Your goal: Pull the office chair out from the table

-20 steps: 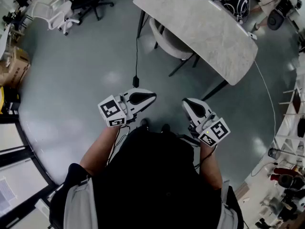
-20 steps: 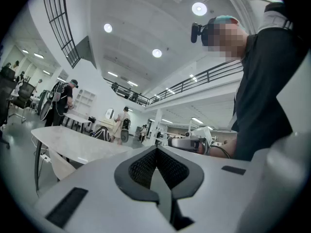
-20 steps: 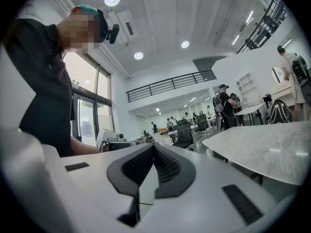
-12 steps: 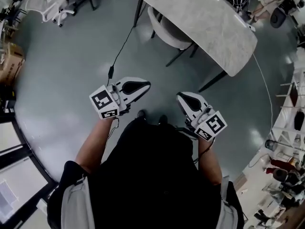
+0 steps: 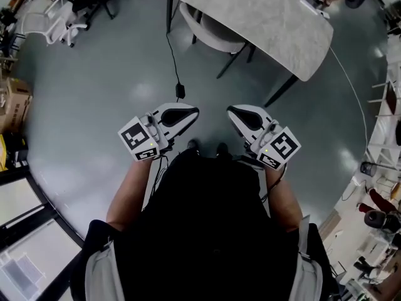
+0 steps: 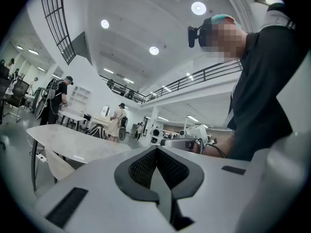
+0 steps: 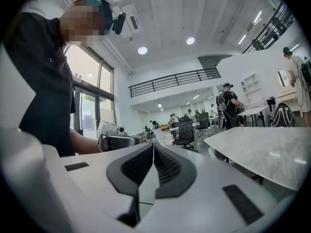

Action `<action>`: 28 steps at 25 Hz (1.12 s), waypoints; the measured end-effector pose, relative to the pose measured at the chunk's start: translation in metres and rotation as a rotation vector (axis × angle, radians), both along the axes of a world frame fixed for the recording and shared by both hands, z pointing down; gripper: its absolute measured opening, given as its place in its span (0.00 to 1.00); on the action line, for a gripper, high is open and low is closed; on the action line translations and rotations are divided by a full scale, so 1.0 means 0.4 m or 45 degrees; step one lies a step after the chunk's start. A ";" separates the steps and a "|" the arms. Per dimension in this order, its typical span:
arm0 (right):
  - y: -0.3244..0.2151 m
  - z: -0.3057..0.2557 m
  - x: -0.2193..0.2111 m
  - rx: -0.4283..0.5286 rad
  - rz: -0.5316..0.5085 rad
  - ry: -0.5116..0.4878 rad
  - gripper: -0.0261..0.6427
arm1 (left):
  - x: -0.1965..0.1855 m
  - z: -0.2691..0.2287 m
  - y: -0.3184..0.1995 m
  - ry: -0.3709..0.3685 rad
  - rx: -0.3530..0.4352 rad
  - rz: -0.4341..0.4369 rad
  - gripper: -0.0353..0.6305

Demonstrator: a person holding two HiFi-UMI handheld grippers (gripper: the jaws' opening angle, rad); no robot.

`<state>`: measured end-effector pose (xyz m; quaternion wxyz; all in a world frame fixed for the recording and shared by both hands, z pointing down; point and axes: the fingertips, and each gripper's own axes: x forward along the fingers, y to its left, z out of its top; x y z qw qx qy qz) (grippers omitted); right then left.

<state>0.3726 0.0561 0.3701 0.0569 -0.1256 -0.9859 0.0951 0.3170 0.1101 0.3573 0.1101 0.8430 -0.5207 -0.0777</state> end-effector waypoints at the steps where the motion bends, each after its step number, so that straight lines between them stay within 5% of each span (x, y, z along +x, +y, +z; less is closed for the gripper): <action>1: 0.004 -0.002 -0.004 0.007 -0.006 0.002 0.07 | -0.002 -0.002 0.003 -0.001 0.000 0.000 0.07; 28: 0.079 0.040 -0.082 0.069 0.010 0.069 0.07 | -0.081 0.055 0.078 0.023 -0.022 0.028 0.07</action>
